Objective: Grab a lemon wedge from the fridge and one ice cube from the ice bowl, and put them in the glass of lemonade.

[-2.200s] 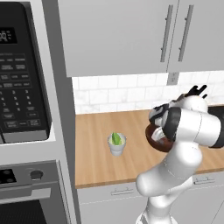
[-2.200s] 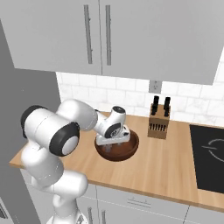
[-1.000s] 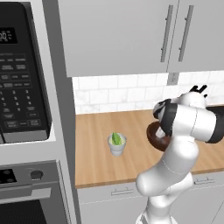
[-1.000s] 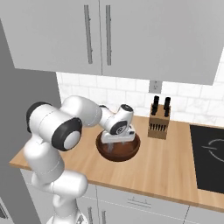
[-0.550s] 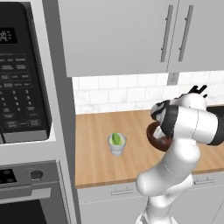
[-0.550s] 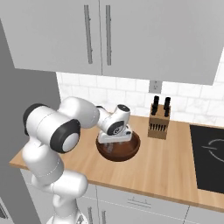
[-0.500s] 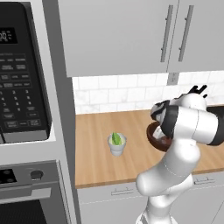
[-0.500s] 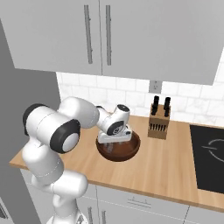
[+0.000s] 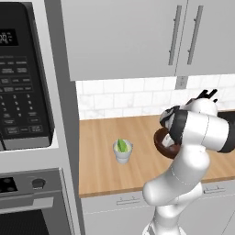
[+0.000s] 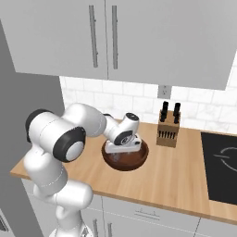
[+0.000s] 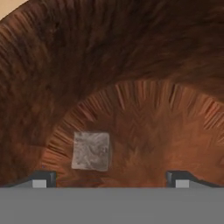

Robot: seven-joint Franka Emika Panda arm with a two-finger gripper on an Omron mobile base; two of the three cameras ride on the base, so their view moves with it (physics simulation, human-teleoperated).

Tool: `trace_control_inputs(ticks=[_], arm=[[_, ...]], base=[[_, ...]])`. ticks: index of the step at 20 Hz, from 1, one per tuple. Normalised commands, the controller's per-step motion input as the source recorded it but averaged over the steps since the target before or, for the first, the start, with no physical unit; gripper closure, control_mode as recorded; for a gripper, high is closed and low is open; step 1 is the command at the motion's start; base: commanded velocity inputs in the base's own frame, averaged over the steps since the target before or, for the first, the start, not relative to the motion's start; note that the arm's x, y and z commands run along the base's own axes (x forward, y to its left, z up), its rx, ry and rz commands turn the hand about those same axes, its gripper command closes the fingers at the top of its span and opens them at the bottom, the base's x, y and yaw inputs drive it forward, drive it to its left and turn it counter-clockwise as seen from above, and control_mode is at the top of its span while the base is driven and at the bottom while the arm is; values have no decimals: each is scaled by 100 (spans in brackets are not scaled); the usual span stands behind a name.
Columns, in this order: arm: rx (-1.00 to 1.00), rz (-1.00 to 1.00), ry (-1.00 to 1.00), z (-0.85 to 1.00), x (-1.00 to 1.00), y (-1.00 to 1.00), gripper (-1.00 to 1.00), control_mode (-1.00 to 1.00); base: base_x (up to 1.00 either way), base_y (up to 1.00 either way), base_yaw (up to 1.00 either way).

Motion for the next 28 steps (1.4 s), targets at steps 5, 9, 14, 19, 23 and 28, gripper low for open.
trace_control_inputs(ticks=[5,9,14,19,23,28], arm=[[4,0,0,3,-5,-20,-100,-100],[0,0,0,-13,0,0,-100,-100],[0,0,0,-5,0,0,-100,-100],[0,0,0,26,-34,8,-100,-100],[0,1,1,-30,-18,6,-100,-100],[0,2,0,-31,2,6,-100,-100]], base=[[0,0,0],[0,0,0],[0,0,0],[0,0,0],[0,0,0],[0,0,0]])
